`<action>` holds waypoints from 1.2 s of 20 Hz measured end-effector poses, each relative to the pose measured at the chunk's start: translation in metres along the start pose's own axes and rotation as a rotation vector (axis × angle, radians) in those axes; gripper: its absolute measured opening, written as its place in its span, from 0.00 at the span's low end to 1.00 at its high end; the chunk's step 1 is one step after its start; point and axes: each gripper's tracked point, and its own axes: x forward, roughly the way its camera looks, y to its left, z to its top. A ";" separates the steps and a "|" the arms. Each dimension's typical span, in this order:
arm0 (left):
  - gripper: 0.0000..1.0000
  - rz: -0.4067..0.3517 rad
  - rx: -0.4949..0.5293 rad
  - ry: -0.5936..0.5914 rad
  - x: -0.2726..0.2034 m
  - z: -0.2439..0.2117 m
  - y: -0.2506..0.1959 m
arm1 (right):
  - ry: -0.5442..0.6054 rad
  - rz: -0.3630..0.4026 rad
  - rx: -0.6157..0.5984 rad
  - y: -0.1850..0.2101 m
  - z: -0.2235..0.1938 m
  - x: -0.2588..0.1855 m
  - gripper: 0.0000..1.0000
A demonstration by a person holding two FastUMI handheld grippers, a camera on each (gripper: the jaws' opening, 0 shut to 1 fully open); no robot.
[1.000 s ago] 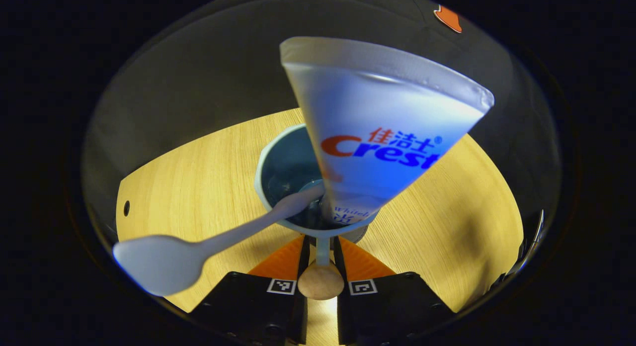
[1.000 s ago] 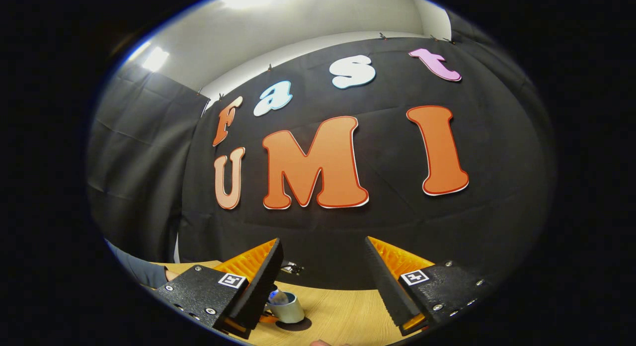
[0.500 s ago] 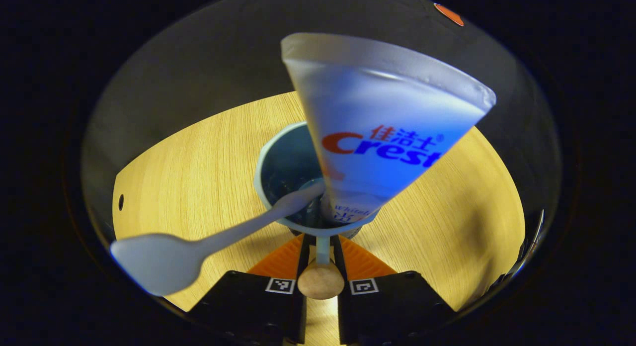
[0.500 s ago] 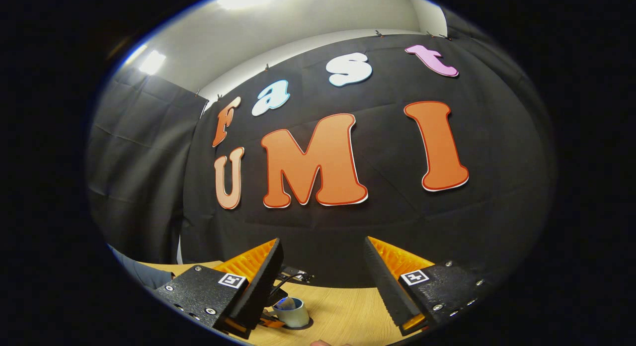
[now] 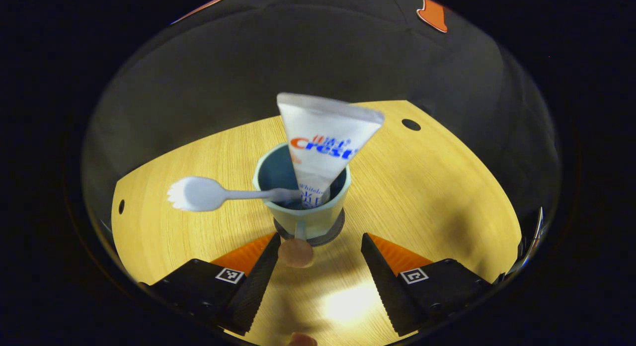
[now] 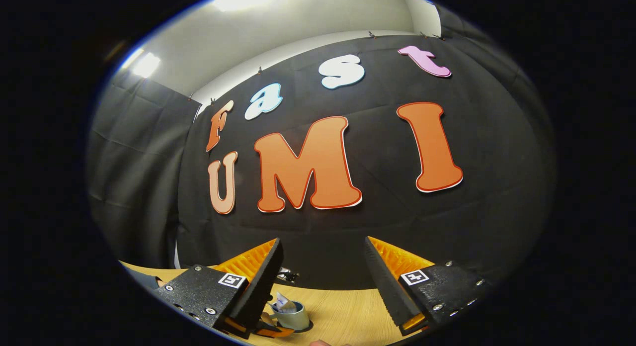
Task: Put the toothbrush and toothpaste on the desktop into the cup, then pick up the cup and place it on the coaster on the desktop.
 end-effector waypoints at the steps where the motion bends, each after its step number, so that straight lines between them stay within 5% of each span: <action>1: 0.98 0.011 0.000 -0.028 -0.003 0.003 -0.004 | -0.005 -0.005 -0.003 0.000 0.002 0.000 0.97; 7: 0.98 0.043 -0.080 -0.206 -0.007 0.028 0.003 | -0.014 -0.012 -0.024 0.009 -0.001 0.007 0.97; 11: 0.98 0.148 -0.071 -0.368 -0.018 0.048 0.028 | 0.024 0.007 -0.062 0.021 -0.018 0.015 0.97; 14: 0.99 0.124 -0.129 -0.461 -0.012 0.051 0.020 | 0.036 0.027 -0.103 0.036 -0.024 0.017 0.97; 21: 0.98 0.289 -0.107 -0.696 -0.079 0.057 0.060 | 0.032 0.013 -0.197 0.057 -0.015 0.011 0.97; 22: 0.98 0.303 -0.106 -0.719 -0.089 0.057 0.063 | 0.029 0.010 -0.194 0.062 -0.012 0.008 0.90; 24: 0.98 0.339 -0.096 -0.749 -0.113 0.052 0.073 | 0.040 0.024 -0.176 0.078 -0.015 -0.003 0.98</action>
